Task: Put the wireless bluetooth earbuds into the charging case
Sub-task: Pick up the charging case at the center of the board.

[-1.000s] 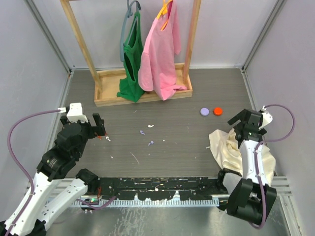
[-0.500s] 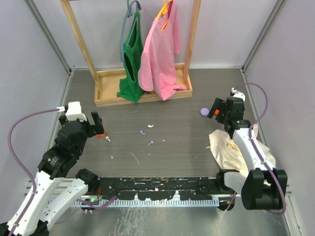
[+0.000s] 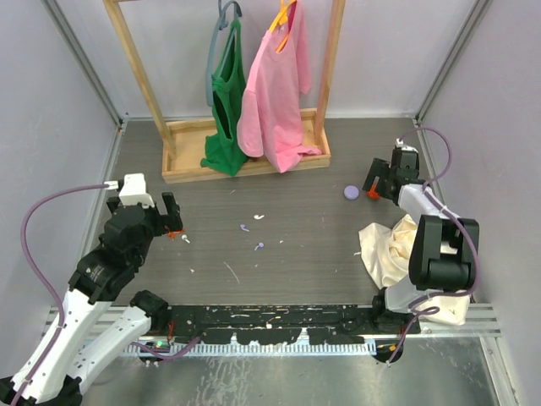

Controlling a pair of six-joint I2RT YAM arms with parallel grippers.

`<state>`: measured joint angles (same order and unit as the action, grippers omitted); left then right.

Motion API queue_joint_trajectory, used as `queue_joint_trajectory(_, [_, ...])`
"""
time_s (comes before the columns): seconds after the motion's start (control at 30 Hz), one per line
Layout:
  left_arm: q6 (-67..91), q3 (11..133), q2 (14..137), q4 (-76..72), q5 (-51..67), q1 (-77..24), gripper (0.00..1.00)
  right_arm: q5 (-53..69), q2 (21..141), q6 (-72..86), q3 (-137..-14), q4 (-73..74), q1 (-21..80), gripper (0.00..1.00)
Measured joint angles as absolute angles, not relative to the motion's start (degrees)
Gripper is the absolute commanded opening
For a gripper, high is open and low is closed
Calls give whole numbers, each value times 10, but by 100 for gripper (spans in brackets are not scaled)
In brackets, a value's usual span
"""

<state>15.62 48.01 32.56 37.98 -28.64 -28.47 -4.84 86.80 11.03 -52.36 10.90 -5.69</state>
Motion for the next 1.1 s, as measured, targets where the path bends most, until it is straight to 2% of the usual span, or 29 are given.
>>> queue_joint_trajectory(0.2, [156,479,326,380,-285,-293,98,-22,923,92,-537,101,-79,79])
queue_joint_trajectory(0.37, [156,478,325,380,-283,-300,98,3,956,80,-552,94,-79,78])
queue_joint_trajectory(0.67, [156,476,321,379,-277,-305,98,14,1022,58,-588,93,-80,69])
queue_joint_trajectory(1.1, [155,474,319,379,-276,-305,98,18,1045,46,-615,97,-80,57])
